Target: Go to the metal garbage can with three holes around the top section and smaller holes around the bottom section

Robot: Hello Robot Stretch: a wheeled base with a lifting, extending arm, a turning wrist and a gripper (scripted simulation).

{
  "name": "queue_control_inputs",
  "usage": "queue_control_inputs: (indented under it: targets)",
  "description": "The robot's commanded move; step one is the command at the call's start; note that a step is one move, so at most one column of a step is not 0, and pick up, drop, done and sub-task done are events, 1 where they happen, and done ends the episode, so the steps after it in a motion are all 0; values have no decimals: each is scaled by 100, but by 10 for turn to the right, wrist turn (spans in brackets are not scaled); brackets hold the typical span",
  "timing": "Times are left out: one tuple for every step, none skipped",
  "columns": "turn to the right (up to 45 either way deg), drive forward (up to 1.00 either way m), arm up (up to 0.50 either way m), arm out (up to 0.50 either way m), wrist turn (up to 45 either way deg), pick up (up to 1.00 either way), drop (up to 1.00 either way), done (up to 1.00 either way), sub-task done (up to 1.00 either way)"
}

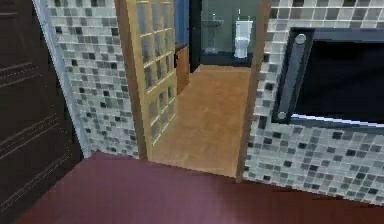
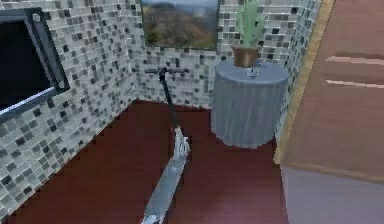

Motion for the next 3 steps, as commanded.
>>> queue_control_inputs:
  targets:
    - [0,100,0,0,0,0,0,0,0]
    - [0,25,0,0,0,0,0,0,0]
    - [120,0,0,0,0,0,0,0,0]
